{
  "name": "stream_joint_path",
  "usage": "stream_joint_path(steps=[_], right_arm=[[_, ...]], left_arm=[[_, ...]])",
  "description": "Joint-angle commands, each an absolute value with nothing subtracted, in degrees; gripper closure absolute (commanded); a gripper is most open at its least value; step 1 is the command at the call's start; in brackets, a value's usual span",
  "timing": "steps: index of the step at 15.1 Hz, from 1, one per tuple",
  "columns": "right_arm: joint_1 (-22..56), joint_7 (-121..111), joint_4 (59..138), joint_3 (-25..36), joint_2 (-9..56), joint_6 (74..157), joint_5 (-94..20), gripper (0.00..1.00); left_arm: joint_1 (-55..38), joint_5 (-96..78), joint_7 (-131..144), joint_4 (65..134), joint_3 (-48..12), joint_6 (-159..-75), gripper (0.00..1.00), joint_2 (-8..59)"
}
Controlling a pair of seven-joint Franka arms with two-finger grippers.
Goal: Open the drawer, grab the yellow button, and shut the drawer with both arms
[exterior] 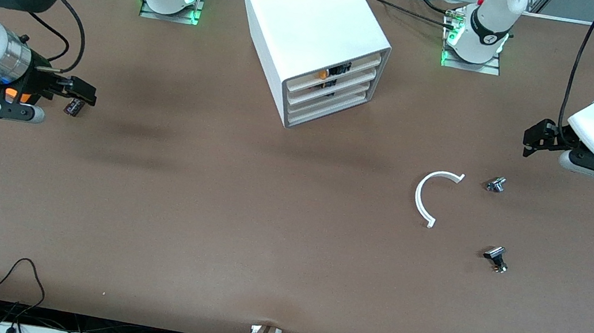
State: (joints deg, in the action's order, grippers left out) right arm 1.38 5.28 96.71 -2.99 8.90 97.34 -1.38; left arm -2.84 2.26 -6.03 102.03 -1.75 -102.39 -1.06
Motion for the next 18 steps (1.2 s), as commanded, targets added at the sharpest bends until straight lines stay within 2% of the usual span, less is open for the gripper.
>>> stream_joint_path(steps=[1, 8, 15, 18], right_arm=[[1.76, 8.43, 96.06, -3.16, 10.89, 98.35, -1.93, 0.0], [3.86, 13.96, 96.06, -3.16, 14.41, 102.3, -1.93, 0.0], [6.76, 20.03, 96.06, -3.16, 16.52, 105.47, -1.93, 0.0], [7.99, 22.75, 96.06, -3.16, 17.05, 106.26, -1.93, 0.0]], left_arm=[[-3.16, 3.25, -6.94, 100.28, -1.84, -100.73, 0.01, -0.53], [-3.25, 3.25, -6.68, 98.53, -1.93, -99.76, 0.01, 0.0], [-3.25, 1.5, -6.86, 97.56, -6.93, -94.75, 0.01, 0.26], [-3.25, -8.31, -6.86, 97.47, -8.09, -92.03, 0.01, 1.84]])
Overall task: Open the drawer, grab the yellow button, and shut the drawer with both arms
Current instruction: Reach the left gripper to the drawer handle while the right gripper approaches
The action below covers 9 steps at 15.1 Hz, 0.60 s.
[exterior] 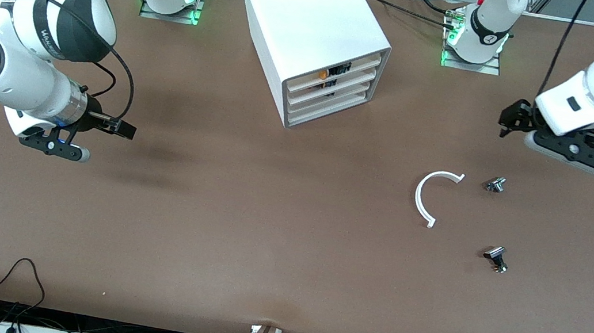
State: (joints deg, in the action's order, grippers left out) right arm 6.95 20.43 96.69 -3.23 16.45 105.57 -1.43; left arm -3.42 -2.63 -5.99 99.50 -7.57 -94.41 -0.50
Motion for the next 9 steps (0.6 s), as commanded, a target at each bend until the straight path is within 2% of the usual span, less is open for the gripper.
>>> stream_joint_path(steps=[1, 4, 7, 9], right_arm=[[8.26, 23.89, 96.06, -3.16, 17.14, 106.52, -1.85, 0.0], [9.75, 26.36, 95.89, -3.16, 17.66, 107.22, -1.85, 0.0], [10.63, 28.82, 95.8, -3.16, 17.84, 107.4, -1.76, 0.0], [11.16, 30.93, 95.54, -3.16, 18.37, 107.58, -1.67, 0.0]], left_arm=[[-2.9, -12.09, -6.94, 97.47, -8.09, -91.41, 0.01, 2.72], [-2.55, -21.16, -7.21, 97.38, -8.09, -88.69, 0.01, 5.96], [-2.9, -22.58, -10.27, 97.21, -8.17, -84.3, 0.01, 9.13], [-2.73, -26.96, -14.12, 97.82, -8.09, -84.29, 0.01, 11.5]])
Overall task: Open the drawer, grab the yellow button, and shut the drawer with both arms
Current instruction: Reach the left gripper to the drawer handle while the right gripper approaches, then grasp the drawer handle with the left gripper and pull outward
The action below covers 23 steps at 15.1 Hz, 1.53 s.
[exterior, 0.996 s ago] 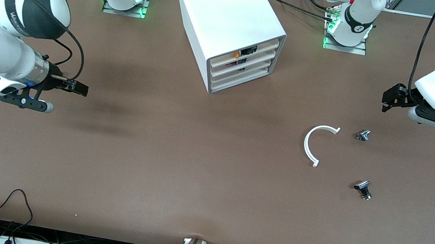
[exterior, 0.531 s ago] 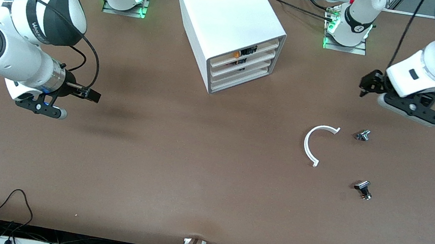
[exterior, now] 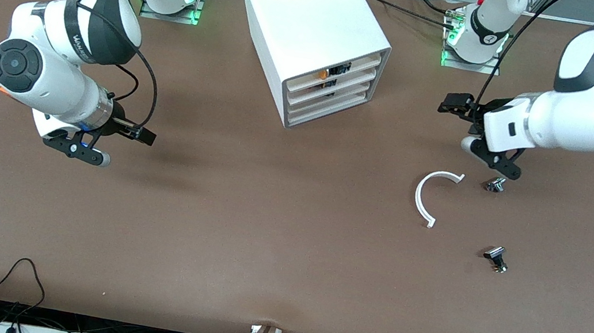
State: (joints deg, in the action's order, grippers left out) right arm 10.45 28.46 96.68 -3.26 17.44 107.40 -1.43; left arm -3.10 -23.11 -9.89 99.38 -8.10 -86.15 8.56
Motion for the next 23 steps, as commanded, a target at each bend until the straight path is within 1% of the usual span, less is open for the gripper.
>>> stream_joint_path(steps=[1, 4, 6, 8, 11, 13, 15, 17, 18, 19, 21, 22, 23], right_arm=[[11.68, 31.98, 95.45, -3.16, 18.46, 107.58, -1.5, 0.0], [13.0, 35.67, 95.19, -3.16, 18.54, 107.58, -1.32, 0.0], [13.62, 38.57, 95.1, -3.16, 18.81, 107.58, -1.49, 0.0], [14.94, 41.99, 93.35, -3.16, 19.77, 107.49, -1.76, 0.0], [16.08, 47.71, 88.6, -3.16, 21.97, 106.09, -1.84, 0.0], [16.79, 50.43, 88.24, -3.16, 22.41, 106.0, -1.93, 0.0], [16.87, 52.73, 87.98, -3.25, 22.5, 106.17, -1.93, 0.0], [17.05, 54.31, 87.02, -3.34, 23.02, 106.08, -2.54, 0.0], [17.05, 55.71, 85.88, -3.34, 23.46, 106.0, -3.94, 0.0], [17.05, 57.03, 85.17, -3.34, 23.99, 106.0, -4.91, 0.0], [17.22, 59.05, 84.47, -3.34, 24.34, 106.0, -5.62, 0.0], [17.31, 60.19, 83.85, -3.34, 24.78, 106.0, -5.71, 0.0], [17.4, 61.51, 83.33, -3.43, 25.13, 106.0, -5.8, 0.0]], left_arm=[[-2.38, -30.2, -17.37, 97.65, -8.09, -84.64, 0.01, 13.78], [-1.58, -37.43, -20.83, 98.09, -8.0, -86.3, 0.01, 17.48], [-2.37, -42.95, -21.61, 98.09, -8.17, -89.45, 0.01, 21.78], [-2.81, -45.17, -25.29, 98.44, -8.17, -93.67, 0.01, 23.81], [-4.47, -53.49, -26.54, 100.1, -8.17, -98.16, 0.01, 24.26], [-5.71, -57.47, -26.63, 101.51, -8.78, -99.31, 0.01, 24.26], [-5.36, -60.36, -26.63, 104.57, -11.59, -100.63, 0.01, 23.65], [-5.62, -64.06, -27.24, 107.47, -12.91, -101.77, 0.03, 22.25], [-5.54, -64.86, -28.73, 108.8, -13.96, -101.95, 0.1, 21.98], [-4.84, -64.86, -31.09, 110.64, -14.93, -101.34, 0.2, 21.19], [-4.13, -64.95, -34.35, 115.29, -15.12, -100.37, 0.21, 18.81], [-4.39, -65.65, -35.67, 116.79, -15.47, -100.37, 0.28, 18.55], [-4.22, -67.57, -36.81, 118.63, -16.77, -100.46, 0.31, 18.02]])
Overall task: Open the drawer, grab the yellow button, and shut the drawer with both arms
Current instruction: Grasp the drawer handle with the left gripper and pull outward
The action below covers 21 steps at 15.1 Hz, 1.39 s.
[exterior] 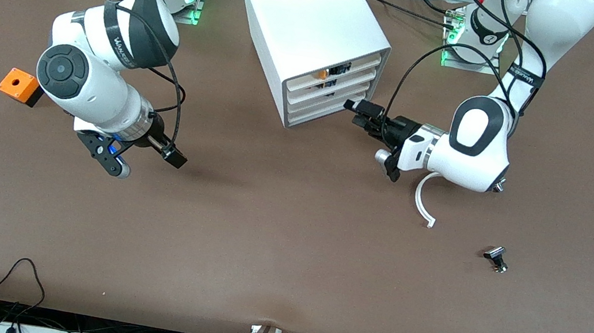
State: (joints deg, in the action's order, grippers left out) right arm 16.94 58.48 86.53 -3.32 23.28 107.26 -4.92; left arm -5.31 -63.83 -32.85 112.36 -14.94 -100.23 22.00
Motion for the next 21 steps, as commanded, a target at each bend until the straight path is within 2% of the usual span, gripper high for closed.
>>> stream_joint_path(steps=[1, 7, 13, 18, 21], right_arm=[[17.75, 62.39, 82.71, -3.43, 25.48, 106.0, -6.67, 0.0], [19.16, 68.46, 78.05, -3.43, 28.03, 105.82, -11.51, 0.0], [20.83, 73.3, 74.71, -3.43, 29.79, 105.64, -12.12, 0.0], [20.74, 73.39, 73.57, -3.34, 29.79, 104.51, -14.77, 0.0], [20.74, 73.39, 73.39, -3.34, 29.71, 103.97, -14.77, 0.0]], left_arm=[[-3.96, -69.07, -38.83, 120.74, -17.4, -100.46, 0.3, 17.15], [-3.08, -72.33, -46.92, 127.78, -19.25, -100.2, 0.31, 14.33], [-3.16, -72.6, -50.27, 130.51, -19.42, -100.11, 0.31, 14.5], [-2.02, -72.77, -51.58, 131.57, -19.42, -95.37, 0.32, 14.59], [-2.02, -72.86, -52.73, 132.36, -19.34, -94.75, 0.41, 14.68]])
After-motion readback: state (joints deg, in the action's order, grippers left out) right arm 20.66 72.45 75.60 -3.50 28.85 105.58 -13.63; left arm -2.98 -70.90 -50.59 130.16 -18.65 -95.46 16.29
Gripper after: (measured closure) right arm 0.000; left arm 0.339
